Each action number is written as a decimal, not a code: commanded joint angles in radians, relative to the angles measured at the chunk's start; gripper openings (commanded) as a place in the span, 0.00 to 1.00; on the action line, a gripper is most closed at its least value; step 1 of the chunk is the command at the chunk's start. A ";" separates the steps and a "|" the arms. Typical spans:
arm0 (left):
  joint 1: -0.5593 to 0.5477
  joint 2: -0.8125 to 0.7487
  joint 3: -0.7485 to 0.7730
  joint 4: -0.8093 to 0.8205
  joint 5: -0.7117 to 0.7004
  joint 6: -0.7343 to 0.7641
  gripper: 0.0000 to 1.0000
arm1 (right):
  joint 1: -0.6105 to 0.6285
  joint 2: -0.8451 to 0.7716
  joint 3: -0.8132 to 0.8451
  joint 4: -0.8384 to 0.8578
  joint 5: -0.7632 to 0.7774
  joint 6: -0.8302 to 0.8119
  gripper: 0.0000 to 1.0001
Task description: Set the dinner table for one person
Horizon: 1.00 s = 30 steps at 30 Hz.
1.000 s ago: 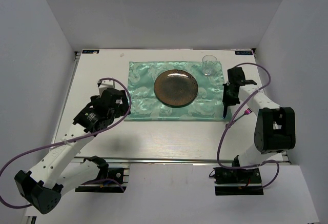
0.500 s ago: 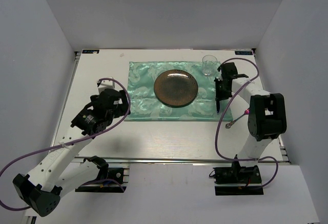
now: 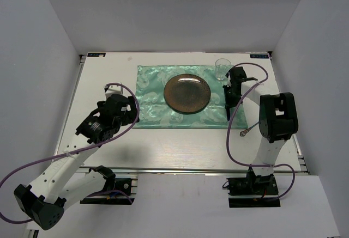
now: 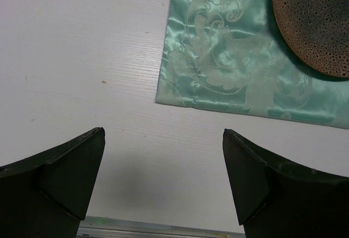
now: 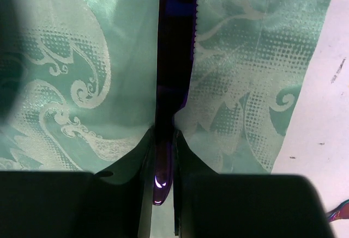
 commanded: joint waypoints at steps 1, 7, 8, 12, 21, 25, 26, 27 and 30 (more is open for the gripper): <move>0.004 -0.003 0.000 0.028 0.018 0.015 0.98 | 0.011 0.012 0.045 -0.007 0.010 -0.012 0.00; 0.004 -0.001 0.000 0.025 0.021 0.015 0.98 | 0.011 -0.020 0.036 -0.005 0.021 0.027 0.42; 0.004 0.000 0.001 0.025 0.020 0.015 0.98 | 0.011 -0.027 0.033 -0.004 0.022 0.040 0.48; 0.004 -0.004 -0.002 0.026 0.026 0.015 0.98 | 0.003 -0.118 0.022 0.002 0.031 0.139 0.74; 0.004 -0.021 -0.003 0.023 0.026 0.014 0.98 | -0.066 -0.352 -0.117 -0.022 0.334 0.523 0.89; 0.004 -0.029 -0.003 0.026 0.027 0.014 0.98 | -0.133 -0.363 -0.190 -0.068 0.386 0.628 0.89; 0.004 -0.027 -0.003 0.026 0.029 0.012 0.98 | -0.160 -0.374 -0.213 -0.068 0.403 0.644 0.89; 0.004 -0.027 -0.003 0.025 0.029 0.014 0.98 | -0.190 -0.383 -0.237 -0.053 0.410 0.662 0.89; 0.004 -0.026 -0.003 0.028 0.035 0.017 0.98 | -0.239 -0.449 -0.346 0.022 0.386 0.692 0.89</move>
